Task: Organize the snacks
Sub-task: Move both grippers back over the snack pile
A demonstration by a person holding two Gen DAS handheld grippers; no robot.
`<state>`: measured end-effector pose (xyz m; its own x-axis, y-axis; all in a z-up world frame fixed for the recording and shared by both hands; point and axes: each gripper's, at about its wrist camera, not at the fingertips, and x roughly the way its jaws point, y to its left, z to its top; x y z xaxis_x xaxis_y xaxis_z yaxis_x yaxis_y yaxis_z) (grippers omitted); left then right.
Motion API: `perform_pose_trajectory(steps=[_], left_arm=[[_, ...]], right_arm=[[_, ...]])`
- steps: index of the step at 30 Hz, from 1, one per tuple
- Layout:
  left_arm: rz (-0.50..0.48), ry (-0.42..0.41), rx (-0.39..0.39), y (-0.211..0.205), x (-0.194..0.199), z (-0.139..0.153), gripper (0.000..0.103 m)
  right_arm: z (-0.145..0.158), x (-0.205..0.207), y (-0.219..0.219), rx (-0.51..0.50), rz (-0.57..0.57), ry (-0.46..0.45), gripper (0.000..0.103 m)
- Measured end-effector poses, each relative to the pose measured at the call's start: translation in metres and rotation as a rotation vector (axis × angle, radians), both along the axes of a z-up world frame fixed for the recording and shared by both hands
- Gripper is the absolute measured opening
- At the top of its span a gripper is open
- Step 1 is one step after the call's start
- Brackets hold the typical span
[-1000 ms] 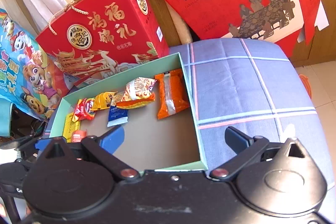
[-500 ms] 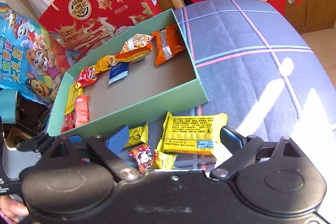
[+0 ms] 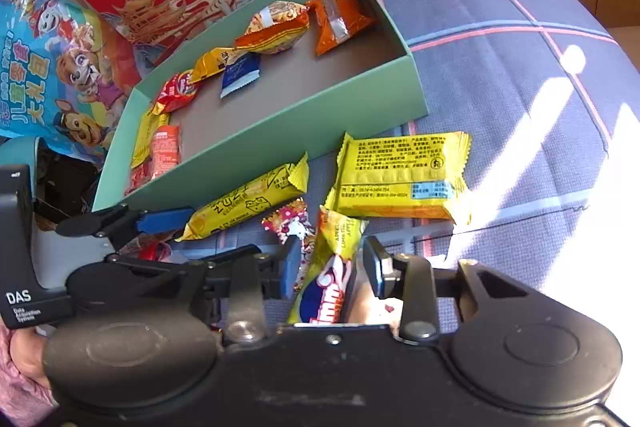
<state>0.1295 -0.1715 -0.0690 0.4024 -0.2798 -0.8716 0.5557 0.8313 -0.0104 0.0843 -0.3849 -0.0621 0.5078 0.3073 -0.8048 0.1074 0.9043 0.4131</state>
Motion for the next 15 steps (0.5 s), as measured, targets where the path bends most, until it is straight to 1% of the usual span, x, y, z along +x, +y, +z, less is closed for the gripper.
perform_pose_trajectory(steps=[1,2,4,6,8,10,12,15], left_arm=[[-0.021,0.011,-0.005,0.0,-0.003,0.001,0.066],[-0.032,0.025,-0.01,0.0,-0.006,0.002,0.065],[-0.049,0.057,-0.031,0.001,-0.011,0.004,0.064],[-0.058,0.076,-0.046,0.003,-0.013,0.007,0.064],[-0.047,0.066,-0.044,0.006,-0.012,0.012,0.064],[-0.025,0.03,-0.032,0.01,-0.008,0.017,0.064],[-0.017,0.011,-0.007,0.008,-0.003,0.019,0.065],[-0.045,0.006,0.018,-0.006,0.004,0.016,0.065]], right_arm=[[-0.002,0.001,0.0,-0.004,-0.006,0.003,0.033],[-0.004,0.003,0.0,-0.011,-0.015,0.004,0.033],[-0.005,0.006,0.001,-0.015,-0.021,-0.003,0.033],[-0.006,0.009,0.008,-0.05,-0.003,-0.018,0.032],[-0.008,0.01,0.015,-0.084,0.023,-0.025,0.026],[-0.007,0.008,0.022,-0.122,0.036,-0.042,0.023],[-0.007,0.005,0.022,-0.114,0.035,-0.045,0.023],[-0.009,-0.002,0.018,-0.098,0.024,-0.052,0.023]])
